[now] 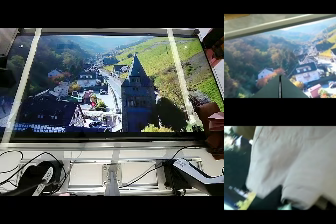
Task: Fold the clothes and pants, and hang the long-sleeved shirts on hangers.
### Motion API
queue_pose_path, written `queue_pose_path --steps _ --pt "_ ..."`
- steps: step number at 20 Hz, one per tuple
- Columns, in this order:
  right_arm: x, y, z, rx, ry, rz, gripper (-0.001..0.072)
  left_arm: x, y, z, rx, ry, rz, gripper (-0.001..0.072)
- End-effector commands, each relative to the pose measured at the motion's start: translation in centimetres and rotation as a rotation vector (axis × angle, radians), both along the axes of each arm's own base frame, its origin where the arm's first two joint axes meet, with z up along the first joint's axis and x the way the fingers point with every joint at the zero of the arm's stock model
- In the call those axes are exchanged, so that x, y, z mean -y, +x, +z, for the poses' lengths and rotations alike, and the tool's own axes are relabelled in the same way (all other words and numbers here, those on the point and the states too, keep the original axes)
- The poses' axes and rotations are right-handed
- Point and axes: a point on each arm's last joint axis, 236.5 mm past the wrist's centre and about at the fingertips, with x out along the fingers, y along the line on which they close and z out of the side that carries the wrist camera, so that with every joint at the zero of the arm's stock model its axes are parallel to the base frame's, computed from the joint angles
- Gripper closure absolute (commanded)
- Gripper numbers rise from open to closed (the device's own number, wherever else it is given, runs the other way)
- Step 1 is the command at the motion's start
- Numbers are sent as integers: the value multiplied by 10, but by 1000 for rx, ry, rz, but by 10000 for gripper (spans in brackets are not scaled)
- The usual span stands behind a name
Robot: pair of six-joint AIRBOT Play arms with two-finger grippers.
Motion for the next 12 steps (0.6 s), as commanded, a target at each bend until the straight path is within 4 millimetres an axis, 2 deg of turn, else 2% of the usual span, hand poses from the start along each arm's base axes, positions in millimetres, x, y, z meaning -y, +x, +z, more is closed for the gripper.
queue_pose_path --steps 1,4,5,7,9,10,12 --pt "-23 -5 -2 -32 86 31 230 0 4 -4 -12 1 1 694" --pt "-51 -16 0 -78 207 46 227 0 4 -4 -13 1 1 695" --pt "-59 -14 1 -71 240 48 228 0 4 -4 -13 1 1 695" --pt "-68 4 5 10 275 58 266 0 4 -4 -13 1 1 695" --pt "-78 42 15 162 293 97 541 0 4 -4 -13 1 1 694" --pt "-89 66 23 238 296 144 603 0 4 -4 -13 1 0 694" --pt "-126 105 37 335 291 313 684 0 4 -4 -13 1 1 695"
